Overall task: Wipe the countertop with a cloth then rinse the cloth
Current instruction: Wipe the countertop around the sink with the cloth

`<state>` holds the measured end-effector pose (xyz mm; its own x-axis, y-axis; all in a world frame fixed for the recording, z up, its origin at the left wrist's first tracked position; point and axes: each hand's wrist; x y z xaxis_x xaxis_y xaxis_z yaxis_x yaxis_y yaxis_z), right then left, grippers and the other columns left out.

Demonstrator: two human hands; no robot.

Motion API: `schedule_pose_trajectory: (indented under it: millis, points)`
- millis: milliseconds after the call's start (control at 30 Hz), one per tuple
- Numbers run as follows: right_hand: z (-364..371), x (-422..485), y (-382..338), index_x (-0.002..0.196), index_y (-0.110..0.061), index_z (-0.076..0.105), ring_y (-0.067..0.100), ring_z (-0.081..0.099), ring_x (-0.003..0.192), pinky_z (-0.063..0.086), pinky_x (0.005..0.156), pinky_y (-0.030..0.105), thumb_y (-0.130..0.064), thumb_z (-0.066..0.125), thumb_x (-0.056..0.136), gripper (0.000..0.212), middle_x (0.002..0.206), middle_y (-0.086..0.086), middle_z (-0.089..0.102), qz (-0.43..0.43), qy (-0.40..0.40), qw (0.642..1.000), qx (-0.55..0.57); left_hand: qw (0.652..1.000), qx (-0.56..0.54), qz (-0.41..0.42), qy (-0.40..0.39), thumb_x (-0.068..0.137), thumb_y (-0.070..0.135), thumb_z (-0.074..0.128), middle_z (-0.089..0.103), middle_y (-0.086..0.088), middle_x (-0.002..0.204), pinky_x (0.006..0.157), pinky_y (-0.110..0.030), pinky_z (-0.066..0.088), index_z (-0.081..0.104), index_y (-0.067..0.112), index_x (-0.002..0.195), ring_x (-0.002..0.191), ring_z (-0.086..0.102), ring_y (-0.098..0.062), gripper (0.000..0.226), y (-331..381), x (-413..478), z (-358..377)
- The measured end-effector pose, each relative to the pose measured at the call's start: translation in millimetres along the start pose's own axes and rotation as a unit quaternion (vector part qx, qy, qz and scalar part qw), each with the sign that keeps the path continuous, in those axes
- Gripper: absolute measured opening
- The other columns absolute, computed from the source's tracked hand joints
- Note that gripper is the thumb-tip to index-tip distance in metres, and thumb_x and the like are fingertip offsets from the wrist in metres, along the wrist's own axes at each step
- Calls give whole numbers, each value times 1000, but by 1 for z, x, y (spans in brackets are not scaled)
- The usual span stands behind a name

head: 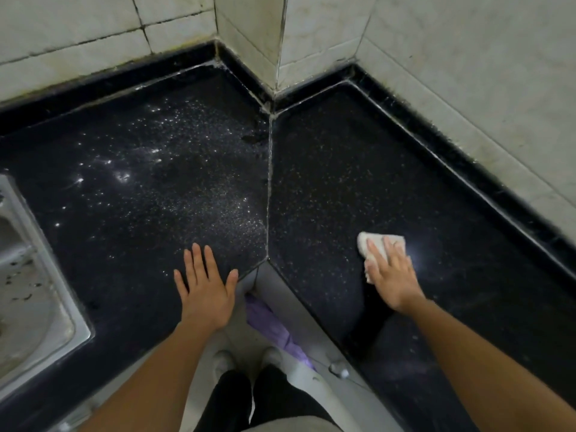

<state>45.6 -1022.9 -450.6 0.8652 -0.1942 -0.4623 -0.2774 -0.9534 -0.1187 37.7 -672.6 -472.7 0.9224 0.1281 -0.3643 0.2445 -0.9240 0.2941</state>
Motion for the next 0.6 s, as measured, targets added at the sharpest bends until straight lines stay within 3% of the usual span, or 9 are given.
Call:
schedule_pose_trajectory:
  millis: [133, 200, 367, 433, 533, 600]
  points:
    - [-10, 25, -32, 151, -39, -7, 24, -17, 146, -10, 118, 43, -48, 13, 101, 54, 161, 2, -14, 131, 21, 988, 83, 1000, 3, -5, 1, 95, 55, 15, -25, -6, 155, 113, -45, -16, -16, 12, 148, 141, -27, -20, 74, -1, 2, 1]
    - [1, 21, -63, 151, -34, -10, 29, -15, 146, -12, 117, 46, -47, 13, 102, 55, 161, 9, -11, 141, 38, 986, 84, 1000, 5, -5, 2, 95, 55, 15, -24, -6, 155, 112, -45, -16, -16, 13, 148, 141, -27, -20, 74, -1, 3, 2]
    - [44, -26, -128, 145, -41, -16, 25, -24, 144, -26, 108, 38, -59, -9, 84, 64, 160, 8, -12, -78, 30, 996, 29, 1000, 5, -3, 10, 95, 54, 16, -21, -7, 156, 112, -46, -16, -13, 12, 149, 142, -25, -21, 74, -1, 3, 3]
    - [52, -40, -133, 141, -45, -15, 18, -29, 141, -31, 105, 30, -57, -4, 87, 56, 160, 2, -16, -138, 17, 990, 28, 1000, 9, -3, 7, 95, 54, 16, -20, -8, 157, 113, -46, -15, -12, 12, 149, 142, -24, -21, 74, -2, 3, 3]
    - [54, -52, -108, 141, -48, -10, 15, -26, 143, -30, 107, 26, -54, 8, 96, 49, 155, -10, -20, -169, 21, 985, 25, 1000, 14, -1, 7, 95, 54, 16, -18, -9, 157, 113, -47, -13, -11, 11, 150, 143, -22, -22, 74, -1, 1, 3]
    - [56, -67, -81, 140, -51, -9, 11, -24, 143, -31, 106, 24, -61, -1, 91, 51, 152, -15, -20, -136, 36, 990, 30, 1000, 17, 0, 5, 95, 54, 15, -18, -9, 157, 113, -47, -13, -11, 10, 150, 143, -22, -22, 74, -1, 1, 2]
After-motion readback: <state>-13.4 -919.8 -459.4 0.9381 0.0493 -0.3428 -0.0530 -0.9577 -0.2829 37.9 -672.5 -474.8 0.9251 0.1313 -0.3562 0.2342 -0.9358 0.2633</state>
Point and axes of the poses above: each hand's wrist, its own x-axis towards the middle knuckle, its own z-axis out of the palm, y = z × x
